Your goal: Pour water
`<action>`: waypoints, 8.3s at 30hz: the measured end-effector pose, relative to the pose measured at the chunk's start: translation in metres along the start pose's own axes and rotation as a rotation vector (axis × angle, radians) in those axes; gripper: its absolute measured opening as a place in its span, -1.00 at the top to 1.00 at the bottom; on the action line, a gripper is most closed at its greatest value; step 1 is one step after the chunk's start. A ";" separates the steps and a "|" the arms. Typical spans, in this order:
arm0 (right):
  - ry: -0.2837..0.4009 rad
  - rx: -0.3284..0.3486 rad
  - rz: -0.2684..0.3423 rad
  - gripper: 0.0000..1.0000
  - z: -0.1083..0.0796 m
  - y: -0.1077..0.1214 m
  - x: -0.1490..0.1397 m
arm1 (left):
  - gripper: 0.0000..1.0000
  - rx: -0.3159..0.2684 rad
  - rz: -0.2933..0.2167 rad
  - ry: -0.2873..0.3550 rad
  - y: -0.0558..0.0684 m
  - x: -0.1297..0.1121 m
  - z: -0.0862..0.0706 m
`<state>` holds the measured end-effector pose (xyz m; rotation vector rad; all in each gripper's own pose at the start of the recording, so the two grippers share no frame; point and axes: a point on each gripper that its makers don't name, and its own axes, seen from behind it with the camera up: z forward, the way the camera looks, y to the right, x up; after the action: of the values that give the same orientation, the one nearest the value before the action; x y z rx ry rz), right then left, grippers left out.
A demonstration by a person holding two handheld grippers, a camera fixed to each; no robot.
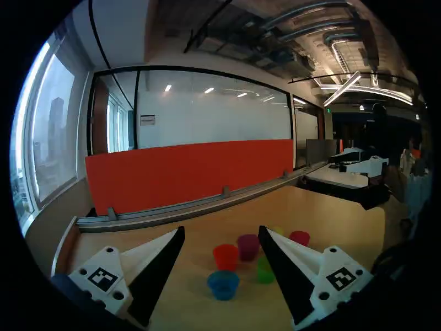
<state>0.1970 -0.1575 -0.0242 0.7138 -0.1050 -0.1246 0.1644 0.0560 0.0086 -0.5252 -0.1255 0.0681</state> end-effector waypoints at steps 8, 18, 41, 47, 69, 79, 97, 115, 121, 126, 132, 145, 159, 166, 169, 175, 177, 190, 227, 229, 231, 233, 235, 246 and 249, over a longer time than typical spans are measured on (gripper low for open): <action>-0.038 0.053 -0.038 -1.00 0.010 -0.007 -0.013 | -0.98 -0.030 -0.003 -0.023 0.000 -0.016 0.007; -0.106 0.138 -0.047 -1.00 0.024 -0.022 -0.042 | -0.98 -0.056 0.005 -0.086 0.001 -0.048 0.019; -0.240 0.252 -0.064 -1.00 0.052 -0.047 -0.103 | -0.98 -0.119 0.014 -0.232 0.007 -0.124 0.036; -0.268 0.267 -0.070 -1.00 0.058 -0.049 -0.118 | -0.98 -0.134 0.033 -0.278 0.011 -0.144 0.042; -0.329 0.311 -0.042 -1.00 0.083 -0.057 -0.159 | -0.99 -0.159 0.035 -0.446 0.005 -0.208 0.067; -0.345 0.325 -0.053 -1.00 0.095 -0.059 -0.168 | -0.99 -0.168 0.028 -0.501 0.000 -0.225 0.086; -0.359 0.338 -0.044 -1.00 0.111 -0.061 -0.176 | -0.98 -0.196 0.028 -0.527 0.004 -0.229 0.117; -0.358 0.338 -0.046 -1.00 0.110 -0.058 -0.178 | -0.74 -0.199 0.064 -0.551 0.009 -0.238 0.125; -0.359 0.343 -0.045 -1.00 0.112 -0.060 -0.178 | -0.73 -0.199 0.059 -0.549 0.008 -0.237 0.126; -0.361 0.346 -0.042 -1.00 0.114 -0.061 -0.180 | -0.73 -0.191 0.060 -0.541 0.005 -0.234 0.125; -0.365 0.349 -0.034 -1.00 0.119 -0.062 -0.184 | -0.73 -0.185 0.054 -0.514 0.002 -0.224 0.122; -0.393 0.368 -0.032 -1.00 0.127 -0.069 -0.198 | -0.73 -0.165 0.058 -0.420 -0.003 -0.185 0.110; -0.462 0.369 -0.064 -1.00 0.134 -0.076 -0.232 | -0.73 -0.149 0.074 -0.334 -0.002 -0.151 0.098; -0.484 0.359 -0.086 -1.00 0.141 -0.075 -0.243 | -0.72 -0.144 0.071 -0.295 -0.001 -0.137 0.094; -0.489 0.367 -0.091 -1.00 0.145 -0.077 -0.245 | -0.73 -0.141 0.067 -0.281 -0.002 -0.132 0.092; -0.499 0.375 -0.107 -1.00 0.155 -0.083 -0.250 | -0.72 -0.135 0.061 -0.261 -0.005 -0.125 0.086; -0.501 0.377 -0.113 -1.00 0.159 -0.085 -0.251 | -0.73 -0.132 0.061 -0.254 -0.006 -0.123 0.083; -0.512 0.372 -0.131 -0.89 0.170 -0.089 -0.257 | -0.72 -0.116 0.053 -0.220 -0.013 -0.114 0.072; -0.219 0.253 -0.094 -0.87 0.102 -0.071 -0.146 | -0.72 -0.099 0.014 -0.119 0.021 -0.087 0.048; -0.191 0.246 -0.089 -0.87 0.100 -0.072 -0.139 | -0.72 -0.101 0.013 -0.113 0.023 -0.084 0.047; -0.163 0.239 -0.083 -0.87 0.098 -0.073 -0.131 | -0.72 -0.103 0.012 -0.109 0.026 -0.083 0.045; -0.140 0.234 -0.077 -0.88 0.096 -0.074 -0.125 | -0.72 -0.104 0.014 -0.104 0.027 -0.081 0.044; -0.115 0.228 -0.072 -0.87 0.094 -0.075 -0.119 | -0.72 -0.104 0.017 -0.098 0.028 -0.078 0.043; 0.007 0.198 -0.047 -0.87 0.086 -0.079 -0.086 | -0.72 -0.116 0.007 -0.069 0.038 -0.066 0.041; 0.033 0.187 -0.045 -0.87 0.086 -0.079 -0.080 | -0.72 -0.116 0.009 -0.064 0.039 -0.064 0.042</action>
<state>0.1003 -0.2598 -0.0159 0.9045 -0.0699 -0.1470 0.0941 0.1041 0.0184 -0.6400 -0.1903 0.0866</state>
